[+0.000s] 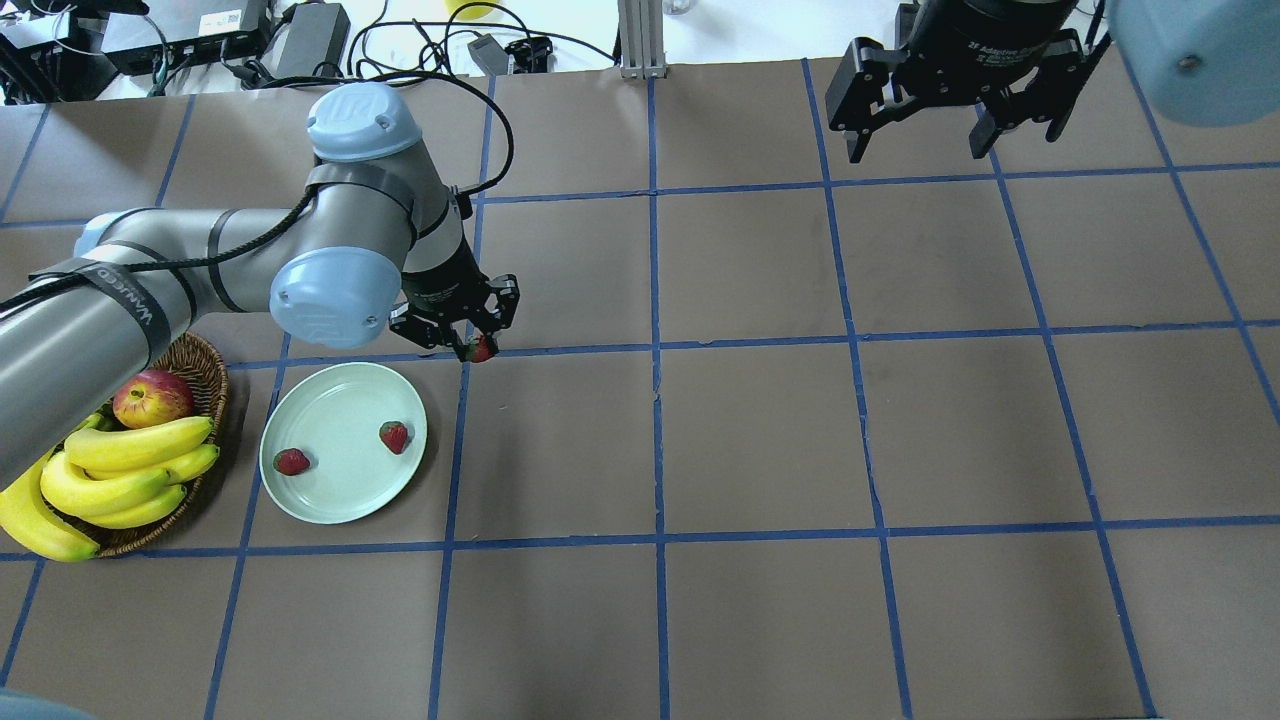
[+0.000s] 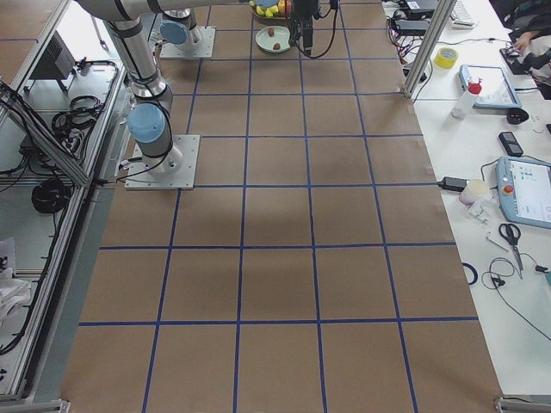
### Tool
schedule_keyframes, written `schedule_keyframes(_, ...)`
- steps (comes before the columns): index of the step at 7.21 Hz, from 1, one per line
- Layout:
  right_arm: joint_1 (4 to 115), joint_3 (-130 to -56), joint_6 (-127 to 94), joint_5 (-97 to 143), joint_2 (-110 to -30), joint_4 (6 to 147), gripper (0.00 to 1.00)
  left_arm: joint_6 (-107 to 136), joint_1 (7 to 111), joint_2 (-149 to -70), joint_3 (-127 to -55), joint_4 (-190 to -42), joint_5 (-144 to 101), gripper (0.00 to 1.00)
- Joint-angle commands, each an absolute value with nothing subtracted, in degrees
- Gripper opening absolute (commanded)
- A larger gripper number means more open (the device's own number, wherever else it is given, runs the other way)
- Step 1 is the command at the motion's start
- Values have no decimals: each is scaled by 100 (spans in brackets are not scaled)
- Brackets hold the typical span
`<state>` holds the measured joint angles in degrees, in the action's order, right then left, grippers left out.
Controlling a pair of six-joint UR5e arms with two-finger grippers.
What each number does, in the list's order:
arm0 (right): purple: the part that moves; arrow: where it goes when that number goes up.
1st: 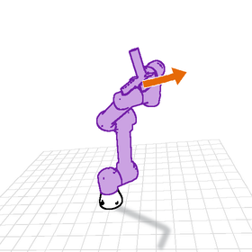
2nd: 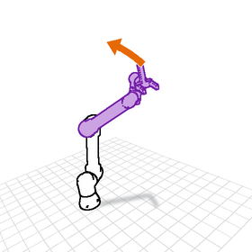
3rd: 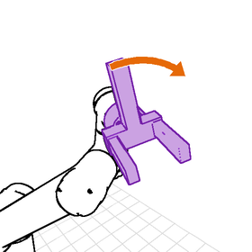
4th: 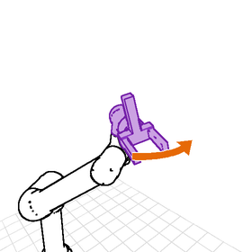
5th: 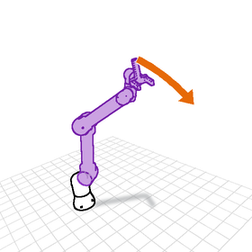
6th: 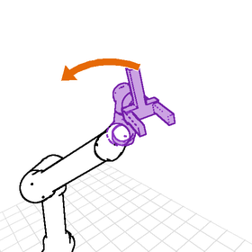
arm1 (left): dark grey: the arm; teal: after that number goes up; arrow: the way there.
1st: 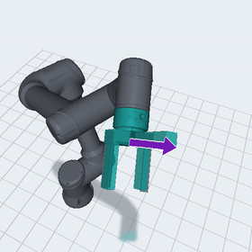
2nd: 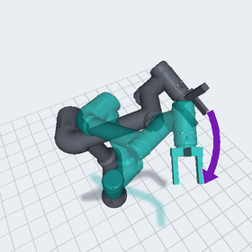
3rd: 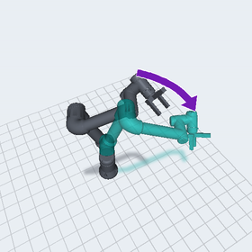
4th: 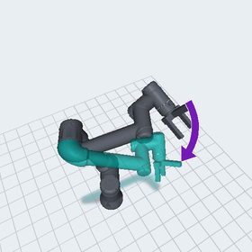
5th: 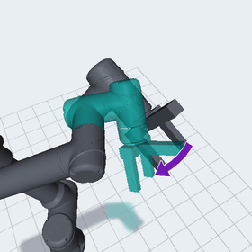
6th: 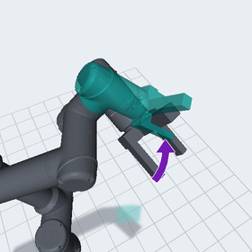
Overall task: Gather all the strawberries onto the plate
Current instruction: 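Lower the strawberry onto the green plate and open the left gripper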
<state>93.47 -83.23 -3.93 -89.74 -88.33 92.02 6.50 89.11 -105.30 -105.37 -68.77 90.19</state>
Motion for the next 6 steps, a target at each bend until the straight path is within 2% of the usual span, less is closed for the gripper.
schedule_keyframes(1,9343,-8323,-387,-8974,-8833,9193,100,-862,8073,-10442,-10905,-6926,9202,0)
schedule_keyframes(2,9351,-8323,-395,-8974,-8833,9202,100,-1201,7746,-10424,-11038,-6917,9193,0)
schedule_keyframes(3,9343,-8323,-387,-8974,-8833,9193,100,-1439,7604,-10415,-11065,-6934,9193,21)
schedule_keyframes(4,9343,-8323,-387,-8974,-8833,9193,100,-1372,7576,-10389,-11074,-6995,9167,99)
schedule_keyframes(6,9352,-8323,-387,-8974,-8833,9193,100,-1371,7620,-10205,-11022,-7312,9167,100)
